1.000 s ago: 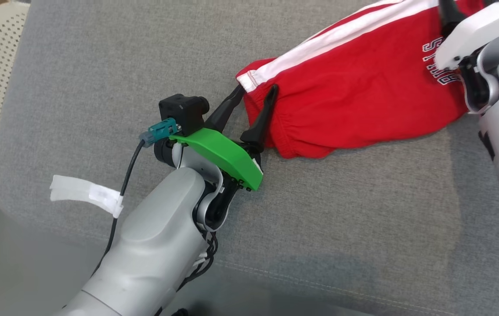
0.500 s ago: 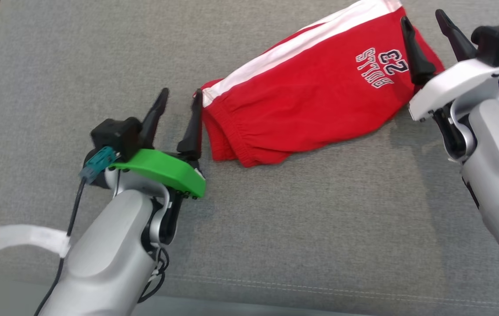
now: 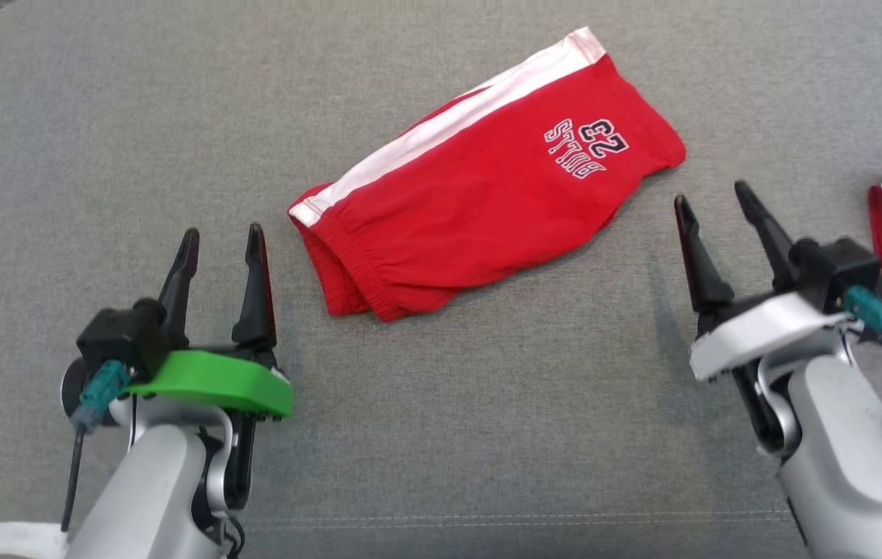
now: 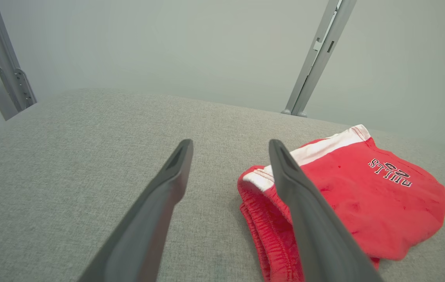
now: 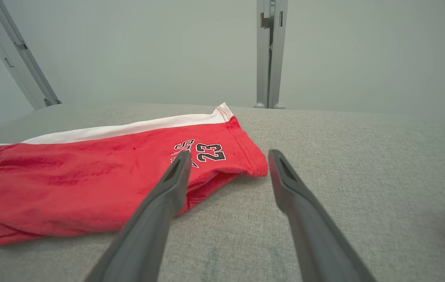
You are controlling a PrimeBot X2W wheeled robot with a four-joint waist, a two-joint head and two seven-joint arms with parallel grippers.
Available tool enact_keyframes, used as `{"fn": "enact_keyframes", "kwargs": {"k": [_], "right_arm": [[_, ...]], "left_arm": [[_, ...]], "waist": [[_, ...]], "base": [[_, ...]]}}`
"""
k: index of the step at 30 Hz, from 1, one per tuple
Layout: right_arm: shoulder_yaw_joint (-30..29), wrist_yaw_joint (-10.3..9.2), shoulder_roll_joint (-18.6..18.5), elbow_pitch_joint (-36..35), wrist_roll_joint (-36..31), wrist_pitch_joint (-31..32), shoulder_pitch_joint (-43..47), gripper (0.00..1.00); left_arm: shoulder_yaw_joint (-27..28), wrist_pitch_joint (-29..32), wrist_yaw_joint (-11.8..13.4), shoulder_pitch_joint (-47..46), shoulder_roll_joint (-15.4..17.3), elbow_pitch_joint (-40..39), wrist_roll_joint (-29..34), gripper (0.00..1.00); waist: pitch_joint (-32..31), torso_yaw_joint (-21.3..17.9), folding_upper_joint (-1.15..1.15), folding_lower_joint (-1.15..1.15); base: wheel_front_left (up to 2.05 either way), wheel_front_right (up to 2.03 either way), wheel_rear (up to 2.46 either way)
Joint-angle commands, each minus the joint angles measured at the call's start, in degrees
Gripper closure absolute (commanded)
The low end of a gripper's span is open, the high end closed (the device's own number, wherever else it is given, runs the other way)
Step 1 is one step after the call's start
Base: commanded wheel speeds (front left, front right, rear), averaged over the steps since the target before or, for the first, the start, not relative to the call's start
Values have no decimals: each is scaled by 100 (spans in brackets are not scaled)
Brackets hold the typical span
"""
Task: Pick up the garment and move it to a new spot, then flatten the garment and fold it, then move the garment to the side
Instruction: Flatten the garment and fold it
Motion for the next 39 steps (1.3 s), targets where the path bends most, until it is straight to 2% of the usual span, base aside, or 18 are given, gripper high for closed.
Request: {"fn": "enact_keyframes", "kwargs": {"k": [1,10,16,24,31,39], "right_arm": [[-34,-5,41,-83,-60,-22,155,0],[-240,-6,155,-288,-174,8,596,0],[-332,-6,34,-99,-90,121,275,0],[-378,-6,-294,786,2,180,-609,0],[-225,-6,-520,1981,142,191,-1567,0],[123,-6,-597,3285,387,535,-2285,0]], "left_arm": [[22,-15,35,128,32,13,90,0],[90,-15,-13,407,-86,89,262,0],[33,-15,-92,274,-191,90,318,0],[-137,-15,-269,17,-385,170,405,0],[-238,-15,-423,-246,-629,259,510,0],[-162,-16,-547,-395,-789,367,611,0]], "waist": [[-126,-114,0,0],[-222,-88,0,0],[-147,101,0,0],[157,520,0,0],[522,937,0,0],[709,1113,0,0]], "base": [[0,0,0],[0,0,0],[0,0,0],[0,0,0],[0,0,0],[0,0,0]]}}
